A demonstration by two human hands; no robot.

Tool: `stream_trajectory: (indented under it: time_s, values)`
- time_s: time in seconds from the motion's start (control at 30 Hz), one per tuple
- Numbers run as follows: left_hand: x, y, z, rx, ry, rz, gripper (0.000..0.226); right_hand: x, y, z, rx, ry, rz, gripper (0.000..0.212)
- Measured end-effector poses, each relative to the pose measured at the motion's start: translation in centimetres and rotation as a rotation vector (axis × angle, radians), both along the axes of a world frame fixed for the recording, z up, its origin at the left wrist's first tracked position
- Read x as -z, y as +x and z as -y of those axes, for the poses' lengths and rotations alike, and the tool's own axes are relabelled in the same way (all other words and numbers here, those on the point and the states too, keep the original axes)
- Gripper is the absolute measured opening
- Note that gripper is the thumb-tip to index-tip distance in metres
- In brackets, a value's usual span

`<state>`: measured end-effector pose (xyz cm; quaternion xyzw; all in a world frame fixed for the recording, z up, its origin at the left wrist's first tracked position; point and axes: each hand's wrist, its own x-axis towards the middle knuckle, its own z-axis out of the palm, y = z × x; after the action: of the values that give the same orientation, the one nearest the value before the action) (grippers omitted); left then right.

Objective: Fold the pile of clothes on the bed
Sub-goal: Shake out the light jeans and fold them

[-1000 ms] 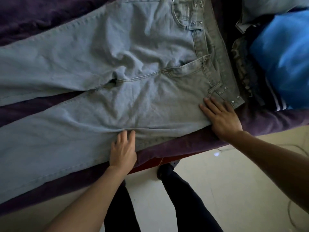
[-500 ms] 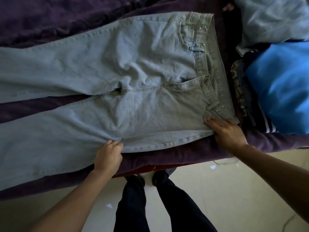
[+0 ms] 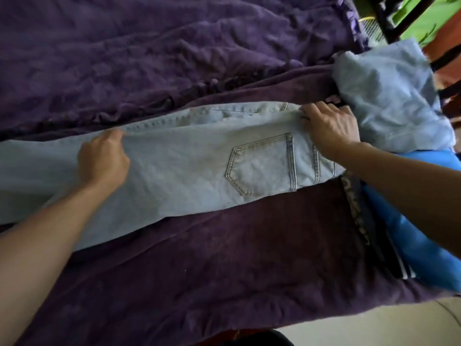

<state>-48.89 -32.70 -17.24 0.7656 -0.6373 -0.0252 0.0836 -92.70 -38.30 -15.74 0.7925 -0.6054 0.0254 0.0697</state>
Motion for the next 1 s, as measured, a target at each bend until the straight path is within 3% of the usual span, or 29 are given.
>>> stream_trajectory:
  time_s: [0.23, 0.37, 0.5, 0.73, 1.0]
  values:
    - [7.6, 2.0, 9.1, -0.019, 0.082, -0.008, 0.022, 6.5, 3.7, 8.2, 0.150, 0.152, -0.162, 0.030]
    - [13.8, 1.6, 10.5, -0.052, 0.170, -0.033, 0.022, 11.5, 4.3, 7.6, 0.239, 0.312, -0.080, 0.055]
    - [17.4, 2.0, 9.5, 0.024, 0.154, 0.047, 0.020, 13.3, 3.9, 7.5, 0.273, 0.365, -0.085, 0.062]
    - [11.1, 2.8, 6.4, 0.058, 0.238, 0.064, 0.033, 9.6, 7.2, 6.4, 0.270, 0.334, -0.113, 0.063]
    - [5.3, 6.6, -9.4, 0.014, 0.357, 0.139, 0.038, 6.3, 19.6, -3.8, -0.156, 0.440, 0.147, 0.031]
